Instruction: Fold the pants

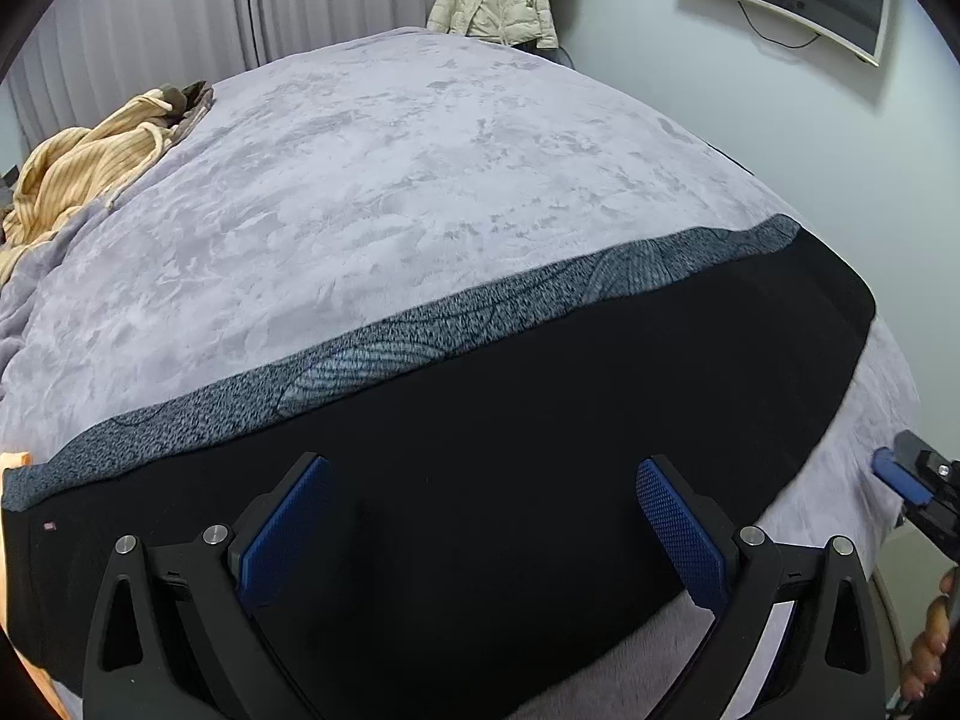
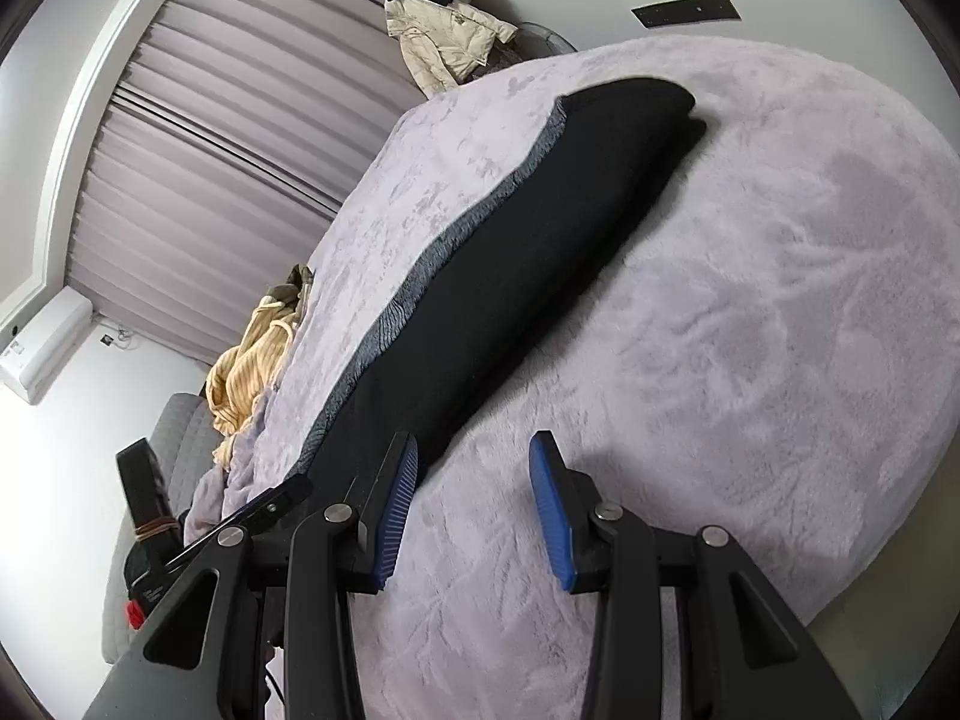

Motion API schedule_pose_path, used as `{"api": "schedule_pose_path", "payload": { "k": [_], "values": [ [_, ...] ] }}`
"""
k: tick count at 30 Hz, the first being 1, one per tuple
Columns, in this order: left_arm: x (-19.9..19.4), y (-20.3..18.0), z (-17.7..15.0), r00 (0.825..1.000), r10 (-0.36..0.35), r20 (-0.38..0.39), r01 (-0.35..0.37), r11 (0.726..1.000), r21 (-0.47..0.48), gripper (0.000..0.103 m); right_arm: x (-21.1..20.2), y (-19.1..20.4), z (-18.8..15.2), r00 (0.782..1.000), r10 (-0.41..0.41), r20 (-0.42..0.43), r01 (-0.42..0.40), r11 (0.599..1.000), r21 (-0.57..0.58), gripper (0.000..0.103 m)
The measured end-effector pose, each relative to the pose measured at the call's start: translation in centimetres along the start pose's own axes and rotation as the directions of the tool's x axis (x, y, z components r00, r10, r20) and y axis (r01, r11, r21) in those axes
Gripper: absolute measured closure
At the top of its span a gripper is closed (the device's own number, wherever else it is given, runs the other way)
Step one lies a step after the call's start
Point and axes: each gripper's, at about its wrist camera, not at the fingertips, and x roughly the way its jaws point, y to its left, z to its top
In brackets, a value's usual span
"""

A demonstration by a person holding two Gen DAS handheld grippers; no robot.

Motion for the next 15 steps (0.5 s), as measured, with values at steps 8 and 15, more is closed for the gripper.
{"api": "schedule_pose_path", "payload": {
  "k": [8,15],
  "values": [
    [6.4,4.8,2.2,0.998,0.061,-0.033,-0.066,0.976,-0.208,0.001,-5.1,4.8,7.3,0.984,0.04,0.176,-0.014,0.989,-0.149,0.06],
    [6.8,4.6,0.3,0.992,0.076,0.098,-0.056,0.981,-0.186,0.001,5.3,8.3,8.3,1.0,0.01,-0.026,-0.017,0.964,-0.266,0.06]
  ]
}}
